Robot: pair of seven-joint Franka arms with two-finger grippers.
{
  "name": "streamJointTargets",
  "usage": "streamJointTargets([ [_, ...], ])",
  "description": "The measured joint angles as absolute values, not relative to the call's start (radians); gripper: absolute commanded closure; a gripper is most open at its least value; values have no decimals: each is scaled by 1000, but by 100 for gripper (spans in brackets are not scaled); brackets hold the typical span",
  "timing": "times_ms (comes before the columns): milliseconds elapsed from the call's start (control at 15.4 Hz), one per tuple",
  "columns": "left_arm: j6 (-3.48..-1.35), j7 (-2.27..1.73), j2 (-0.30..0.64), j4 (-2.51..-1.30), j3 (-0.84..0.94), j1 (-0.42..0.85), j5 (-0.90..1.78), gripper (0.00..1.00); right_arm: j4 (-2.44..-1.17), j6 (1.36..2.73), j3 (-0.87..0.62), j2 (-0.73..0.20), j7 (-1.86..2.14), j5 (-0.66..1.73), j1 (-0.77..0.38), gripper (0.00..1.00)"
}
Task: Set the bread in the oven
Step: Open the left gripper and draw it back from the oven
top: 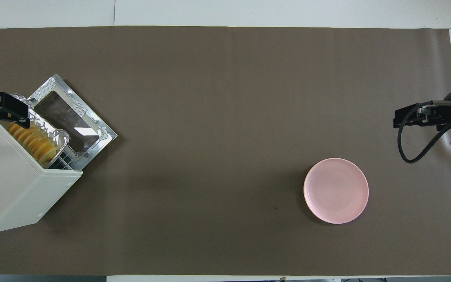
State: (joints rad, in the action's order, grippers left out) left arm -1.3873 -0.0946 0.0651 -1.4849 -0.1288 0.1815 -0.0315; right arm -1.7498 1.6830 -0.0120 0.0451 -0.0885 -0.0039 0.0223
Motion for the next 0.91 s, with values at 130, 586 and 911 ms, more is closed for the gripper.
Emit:
streamJointTargets([
  [130, -1394, -78, 49, -1497, -92, 152, -31, 0, -1750, 1683, -12, 45, -88, -4, 22, 0],
  [586, -1414, 56, -8, -1511, -51, 124, -31, 0, -1750, 1683, -12, 45, -88, -4, 22, 0],
  [911, -1459, 77, -23, -1554, -28, 124, -31, 0, -1750, 1683, -12, 45, -88, -4, 22, 0],
])
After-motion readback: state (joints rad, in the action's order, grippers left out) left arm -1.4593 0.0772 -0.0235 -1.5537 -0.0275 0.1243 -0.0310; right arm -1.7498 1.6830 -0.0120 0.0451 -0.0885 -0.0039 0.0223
